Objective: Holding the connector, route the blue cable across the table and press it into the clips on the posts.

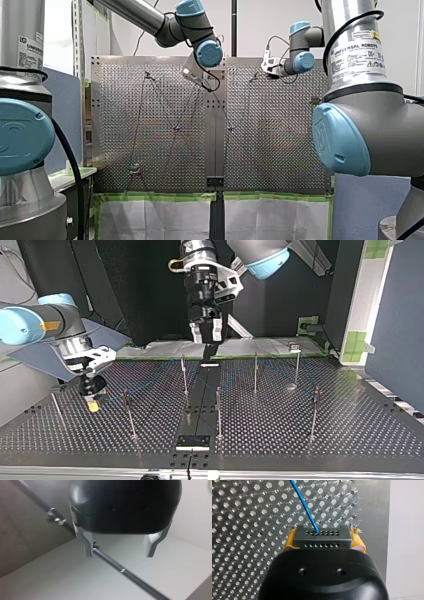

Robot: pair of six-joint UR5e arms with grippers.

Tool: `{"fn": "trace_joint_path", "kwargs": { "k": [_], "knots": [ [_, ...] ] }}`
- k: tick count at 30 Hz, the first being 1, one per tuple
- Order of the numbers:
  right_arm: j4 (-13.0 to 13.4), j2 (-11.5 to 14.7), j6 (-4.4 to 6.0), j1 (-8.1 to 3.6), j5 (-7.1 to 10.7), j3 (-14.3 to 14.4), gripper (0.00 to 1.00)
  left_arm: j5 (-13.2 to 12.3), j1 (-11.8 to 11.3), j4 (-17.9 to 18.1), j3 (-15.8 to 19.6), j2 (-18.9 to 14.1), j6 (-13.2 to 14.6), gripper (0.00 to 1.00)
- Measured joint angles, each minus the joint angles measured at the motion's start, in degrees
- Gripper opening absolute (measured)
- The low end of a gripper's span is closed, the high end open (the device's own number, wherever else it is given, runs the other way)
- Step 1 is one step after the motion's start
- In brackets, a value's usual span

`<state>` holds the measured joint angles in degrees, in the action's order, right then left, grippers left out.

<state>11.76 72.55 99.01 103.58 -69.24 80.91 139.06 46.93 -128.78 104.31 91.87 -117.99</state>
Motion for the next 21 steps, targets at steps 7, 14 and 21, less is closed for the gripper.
{"fn": "trace_joint_path", "kwargs": {
  "k": [7,14,21],
  "knots": [
    [0.0,0.0,0.0,0.16,0.0,0.0,0.0,-1.4,-3.0,3.4,3.3,-1.2,0.6,0.99],
    [0.0,-0.1,0.0,0.17,0.08,0.0,0.0,-4.5,-6.2,6.5,6.5,-1.2,3.6,0.99],
    [0.0,-0.1,0.0,0.2,0.09,0.0,0.0,-8.1,-9.9,10.2,10.2,-1.2,7.2,0.99]
  ]
}}
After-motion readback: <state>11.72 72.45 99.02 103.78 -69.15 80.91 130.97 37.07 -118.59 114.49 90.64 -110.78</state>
